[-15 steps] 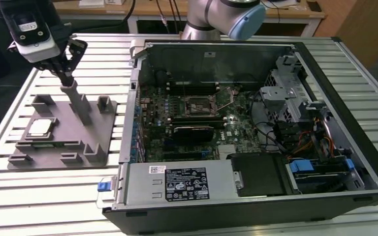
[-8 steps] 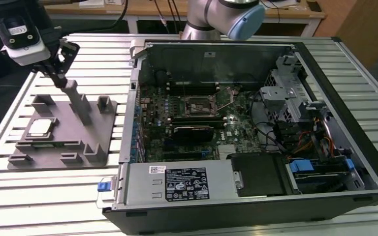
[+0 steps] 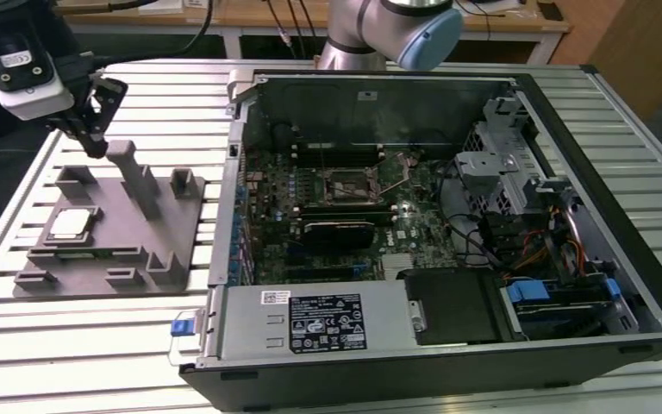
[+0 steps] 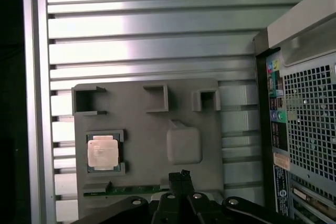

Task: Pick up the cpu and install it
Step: 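Reach for the cpu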

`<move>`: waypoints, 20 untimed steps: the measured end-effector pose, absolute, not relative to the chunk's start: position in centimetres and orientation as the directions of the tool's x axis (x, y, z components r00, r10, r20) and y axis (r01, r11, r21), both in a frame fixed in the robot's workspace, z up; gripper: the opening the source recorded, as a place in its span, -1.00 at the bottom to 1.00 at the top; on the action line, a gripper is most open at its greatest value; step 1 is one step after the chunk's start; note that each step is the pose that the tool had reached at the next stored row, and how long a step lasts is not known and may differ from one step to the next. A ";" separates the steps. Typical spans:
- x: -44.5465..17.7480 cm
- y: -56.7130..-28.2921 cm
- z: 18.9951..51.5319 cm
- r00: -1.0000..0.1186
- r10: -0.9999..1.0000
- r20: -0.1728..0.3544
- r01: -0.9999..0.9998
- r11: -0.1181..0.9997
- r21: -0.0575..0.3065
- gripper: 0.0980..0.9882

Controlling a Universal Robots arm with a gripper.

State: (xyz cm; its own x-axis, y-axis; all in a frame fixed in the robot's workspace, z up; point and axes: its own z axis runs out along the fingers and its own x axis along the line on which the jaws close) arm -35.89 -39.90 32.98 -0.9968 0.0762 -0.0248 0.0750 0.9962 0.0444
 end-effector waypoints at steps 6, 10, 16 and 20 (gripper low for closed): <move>-36.7 -39.9 32.6 -0.997 0.076 -0.025 0.075 0.996 0.044 -0.98; -37.2 -39.9 32.3 -0.997 0.076 -0.025 0.075 0.996 0.044 -0.98; -38.0 -39.9 31.7 -0.997 0.076 -0.025 0.075 0.996 0.044 -0.98; -38.6 -39.9 31.2 -0.997 0.076 -0.025 0.075 0.996 0.044 -0.98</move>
State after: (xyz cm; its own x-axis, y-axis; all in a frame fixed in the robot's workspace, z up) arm -38.62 -39.89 31.22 -0.9968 0.0762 -0.0248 0.0751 0.9962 0.0444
